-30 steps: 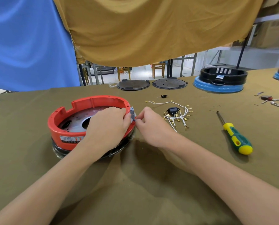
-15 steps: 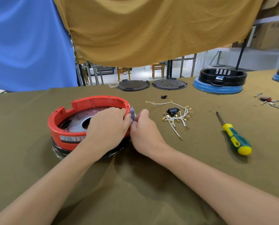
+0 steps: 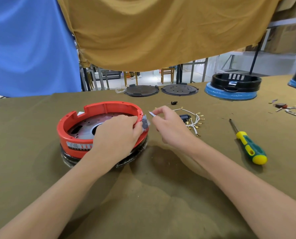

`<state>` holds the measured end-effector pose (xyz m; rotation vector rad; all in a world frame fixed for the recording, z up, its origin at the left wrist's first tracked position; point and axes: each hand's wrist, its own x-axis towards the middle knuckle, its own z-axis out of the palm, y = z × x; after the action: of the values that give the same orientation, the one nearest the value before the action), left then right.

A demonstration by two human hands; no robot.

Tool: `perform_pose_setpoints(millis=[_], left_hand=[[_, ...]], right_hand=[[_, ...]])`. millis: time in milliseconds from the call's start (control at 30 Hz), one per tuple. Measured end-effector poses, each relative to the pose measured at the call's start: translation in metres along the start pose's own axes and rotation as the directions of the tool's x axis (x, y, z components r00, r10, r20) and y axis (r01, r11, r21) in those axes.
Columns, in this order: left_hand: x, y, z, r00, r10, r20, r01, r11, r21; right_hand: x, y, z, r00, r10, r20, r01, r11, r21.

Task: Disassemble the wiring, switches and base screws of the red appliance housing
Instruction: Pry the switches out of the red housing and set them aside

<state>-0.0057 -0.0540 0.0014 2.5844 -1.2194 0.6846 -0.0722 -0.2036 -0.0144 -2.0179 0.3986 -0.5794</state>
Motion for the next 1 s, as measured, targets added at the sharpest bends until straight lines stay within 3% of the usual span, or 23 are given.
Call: perform_pose_setpoints(millis=[167, 333, 500, 667, 900, 1000], left_hand=[[0.002, -0.001, 0.002, 0.998, -0.051, 0.026, 0.052, 0.997, -0.061], [-0.001, 0.0, 0.003, 0.996, -0.078, -0.052, 0.077, 0.997, -0.022], [0.0, -0.002, 0.003, 0.995, -0.088, -0.045, 0.088, 0.996, -0.002], [-0.001, -0.003, -0.001, 0.995, -0.089, -0.042, 0.088, 0.996, -0.029], [-0.001, -0.006, -0.003, 0.999, -0.045, -0.005, 0.045, 0.999, -0.011], [-0.001, -0.009, -0.003, 1.0, -0.005, -0.012, 0.005, 1.0, -0.025]], right_hand=[[0.002, 0.011, 0.002, 0.995, -0.071, 0.074, 0.063, 0.993, 0.104], [0.009, 0.018, 0.007, 0.977, -0.187, 0.107, 0.197, 0.976, -0.094], [0.005, 0.019, 0.013, 0.975, -0.219, 0.033, 0.221, 0.971, -0.092], [0.008, 0.018, -0.003, 0.992, -0.076, -0.102, 0.082, 0.995, 0.058], [0.021, 0.026, -0.051, 0.93, 0.14, -0.339, -0.151, 0.988, -0.006], [0.024, 0.034, -0.073, 0.897, 0.26, -0.359, -0.298, 0.953, -0.056]])
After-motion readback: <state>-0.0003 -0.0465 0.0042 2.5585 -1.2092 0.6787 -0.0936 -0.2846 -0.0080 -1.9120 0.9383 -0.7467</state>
